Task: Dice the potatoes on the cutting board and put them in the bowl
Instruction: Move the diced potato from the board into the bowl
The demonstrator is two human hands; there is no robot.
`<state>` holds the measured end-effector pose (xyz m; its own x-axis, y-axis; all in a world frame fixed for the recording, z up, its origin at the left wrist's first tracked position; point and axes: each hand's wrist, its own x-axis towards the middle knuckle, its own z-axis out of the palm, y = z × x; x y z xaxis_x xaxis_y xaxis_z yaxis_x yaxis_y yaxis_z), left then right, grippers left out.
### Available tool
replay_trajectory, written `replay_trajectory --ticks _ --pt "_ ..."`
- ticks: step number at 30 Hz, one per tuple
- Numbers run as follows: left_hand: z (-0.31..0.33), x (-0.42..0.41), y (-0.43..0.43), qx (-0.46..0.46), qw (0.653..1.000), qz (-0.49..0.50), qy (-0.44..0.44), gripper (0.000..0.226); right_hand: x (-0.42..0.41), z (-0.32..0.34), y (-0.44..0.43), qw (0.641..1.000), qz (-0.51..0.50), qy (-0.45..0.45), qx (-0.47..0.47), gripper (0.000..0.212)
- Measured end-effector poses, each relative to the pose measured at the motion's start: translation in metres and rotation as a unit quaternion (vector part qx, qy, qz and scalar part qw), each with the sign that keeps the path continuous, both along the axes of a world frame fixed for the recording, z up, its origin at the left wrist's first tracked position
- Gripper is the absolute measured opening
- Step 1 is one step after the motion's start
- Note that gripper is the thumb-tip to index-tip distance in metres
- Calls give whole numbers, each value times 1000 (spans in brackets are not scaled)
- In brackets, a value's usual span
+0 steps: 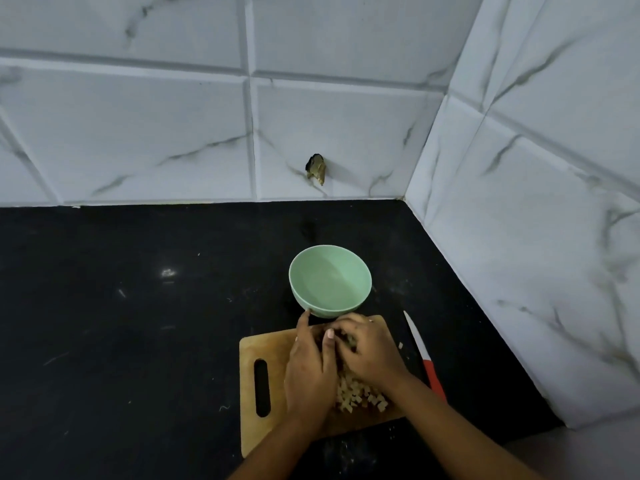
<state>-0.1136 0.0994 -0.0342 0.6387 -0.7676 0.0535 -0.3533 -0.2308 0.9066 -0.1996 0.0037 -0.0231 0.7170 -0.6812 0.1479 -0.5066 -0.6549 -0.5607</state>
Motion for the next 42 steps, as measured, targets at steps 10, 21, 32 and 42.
replay_trajectory --ticks 10,21,32,42 --pt "5 6 6 -47 996 -17 70 35 11 7 25 992 -26 -108 58 26" --pt "10 11 9 -70 991 -18 114 37 -17 -7 29 983 -87 -156 49 34" --pt "3 16 8 -78 991 9 104 39 -35 0 29 960 -169 -212 65 33" --pt "1 16 4 -43 998 -33 39 49 -39 -26 42 956 -229 -136 124 50"
